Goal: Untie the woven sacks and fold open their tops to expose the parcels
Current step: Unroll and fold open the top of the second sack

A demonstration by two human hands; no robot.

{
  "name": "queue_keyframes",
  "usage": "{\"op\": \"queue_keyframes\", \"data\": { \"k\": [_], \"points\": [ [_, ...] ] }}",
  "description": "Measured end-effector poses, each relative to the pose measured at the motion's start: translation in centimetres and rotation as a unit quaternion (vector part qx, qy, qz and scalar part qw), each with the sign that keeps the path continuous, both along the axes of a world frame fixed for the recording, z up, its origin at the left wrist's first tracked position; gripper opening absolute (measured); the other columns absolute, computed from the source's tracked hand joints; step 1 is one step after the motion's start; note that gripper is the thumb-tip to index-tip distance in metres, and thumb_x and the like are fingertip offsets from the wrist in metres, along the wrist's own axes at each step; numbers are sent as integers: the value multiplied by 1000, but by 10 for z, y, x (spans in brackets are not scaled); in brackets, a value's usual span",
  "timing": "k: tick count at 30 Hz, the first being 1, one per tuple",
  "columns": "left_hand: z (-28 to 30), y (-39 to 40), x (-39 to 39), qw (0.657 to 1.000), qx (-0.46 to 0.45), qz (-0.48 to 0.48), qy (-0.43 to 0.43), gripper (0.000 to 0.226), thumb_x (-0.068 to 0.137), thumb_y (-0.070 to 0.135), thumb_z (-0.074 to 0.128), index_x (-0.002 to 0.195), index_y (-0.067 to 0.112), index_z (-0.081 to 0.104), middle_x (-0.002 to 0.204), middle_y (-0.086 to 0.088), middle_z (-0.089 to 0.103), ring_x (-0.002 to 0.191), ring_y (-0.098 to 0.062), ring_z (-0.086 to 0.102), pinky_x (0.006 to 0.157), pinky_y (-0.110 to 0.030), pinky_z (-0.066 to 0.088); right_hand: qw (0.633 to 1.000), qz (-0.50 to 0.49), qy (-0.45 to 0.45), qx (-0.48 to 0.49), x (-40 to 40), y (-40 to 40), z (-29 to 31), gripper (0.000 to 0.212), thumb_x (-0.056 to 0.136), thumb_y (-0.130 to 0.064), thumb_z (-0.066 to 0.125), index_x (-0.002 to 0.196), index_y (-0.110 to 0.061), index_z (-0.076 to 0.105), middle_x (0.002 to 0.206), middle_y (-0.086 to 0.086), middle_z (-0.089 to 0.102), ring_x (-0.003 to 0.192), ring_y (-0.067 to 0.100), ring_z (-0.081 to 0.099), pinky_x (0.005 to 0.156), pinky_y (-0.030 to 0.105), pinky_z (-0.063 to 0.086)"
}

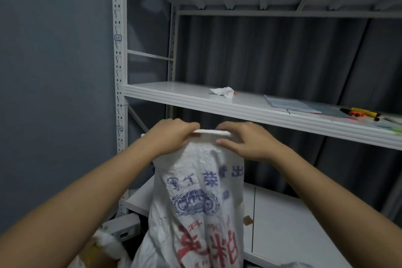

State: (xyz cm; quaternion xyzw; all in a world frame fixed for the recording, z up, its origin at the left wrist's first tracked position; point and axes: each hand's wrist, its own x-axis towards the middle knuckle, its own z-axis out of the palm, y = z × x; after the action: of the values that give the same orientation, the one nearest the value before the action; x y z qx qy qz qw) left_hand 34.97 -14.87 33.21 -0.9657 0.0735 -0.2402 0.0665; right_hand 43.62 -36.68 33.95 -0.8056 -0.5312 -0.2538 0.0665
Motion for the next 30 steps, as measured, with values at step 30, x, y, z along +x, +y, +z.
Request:
{"op": "queue_keyframes", "data": {
  "k": [30],
  "points": [
    [-4, -4, -3, 972, 169, -57, -155, 13, 76, 20, 69, 85, 18, 60, 66, -1, 58, 49, -26, 59, 42, -23, 25, 961, 7, 257, 99, -9, 0, -17, 33, 93, -45, 53, 87, -17, 69, 79, 0, 67, 71, 11, 56, 71, 40, 47]
  ]
}}
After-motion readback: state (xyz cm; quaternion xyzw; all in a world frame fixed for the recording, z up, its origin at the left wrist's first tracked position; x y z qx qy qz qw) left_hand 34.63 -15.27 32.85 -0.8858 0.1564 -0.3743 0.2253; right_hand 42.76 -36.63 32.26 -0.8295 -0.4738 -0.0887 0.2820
